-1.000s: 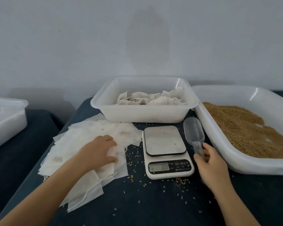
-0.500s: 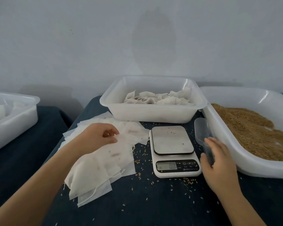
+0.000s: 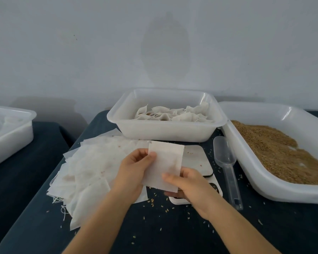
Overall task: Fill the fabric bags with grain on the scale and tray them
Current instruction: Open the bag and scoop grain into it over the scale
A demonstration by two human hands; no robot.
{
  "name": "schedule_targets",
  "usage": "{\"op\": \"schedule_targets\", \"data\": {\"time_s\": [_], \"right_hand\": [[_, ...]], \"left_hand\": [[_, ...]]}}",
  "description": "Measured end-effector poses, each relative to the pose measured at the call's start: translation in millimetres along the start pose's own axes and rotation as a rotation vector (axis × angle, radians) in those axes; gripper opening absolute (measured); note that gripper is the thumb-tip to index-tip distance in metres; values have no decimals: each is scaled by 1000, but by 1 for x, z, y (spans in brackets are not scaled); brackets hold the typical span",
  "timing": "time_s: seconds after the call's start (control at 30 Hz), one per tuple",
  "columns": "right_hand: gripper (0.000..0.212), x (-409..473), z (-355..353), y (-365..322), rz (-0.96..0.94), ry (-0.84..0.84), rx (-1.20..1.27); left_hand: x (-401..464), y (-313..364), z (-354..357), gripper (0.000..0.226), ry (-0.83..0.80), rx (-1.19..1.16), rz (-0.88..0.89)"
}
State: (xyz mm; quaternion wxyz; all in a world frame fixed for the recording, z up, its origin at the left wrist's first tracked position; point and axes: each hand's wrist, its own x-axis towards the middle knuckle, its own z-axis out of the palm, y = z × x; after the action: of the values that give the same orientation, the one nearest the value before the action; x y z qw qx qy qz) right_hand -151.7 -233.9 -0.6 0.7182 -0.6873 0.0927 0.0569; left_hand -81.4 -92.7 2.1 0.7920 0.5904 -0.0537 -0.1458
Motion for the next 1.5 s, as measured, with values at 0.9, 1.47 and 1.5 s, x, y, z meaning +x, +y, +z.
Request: {"op": "schedule_targets", "data": {"time_s": [0.9, 1.47, 1.5], "right_hand": [[29, -2, -44, -13, -71, 42, -441], [23, -3, -33, 0, -328, 346, -703], [22, -3, -33, 1, -339, 331, -736]], "left_hand": [[-12, -21, 10, 18, -366, 1099, 923], [-12, -1, 24, 27, -453, 1671, 1066], [-12, -3, 25, 24, -450, 1675, 1072]]}}
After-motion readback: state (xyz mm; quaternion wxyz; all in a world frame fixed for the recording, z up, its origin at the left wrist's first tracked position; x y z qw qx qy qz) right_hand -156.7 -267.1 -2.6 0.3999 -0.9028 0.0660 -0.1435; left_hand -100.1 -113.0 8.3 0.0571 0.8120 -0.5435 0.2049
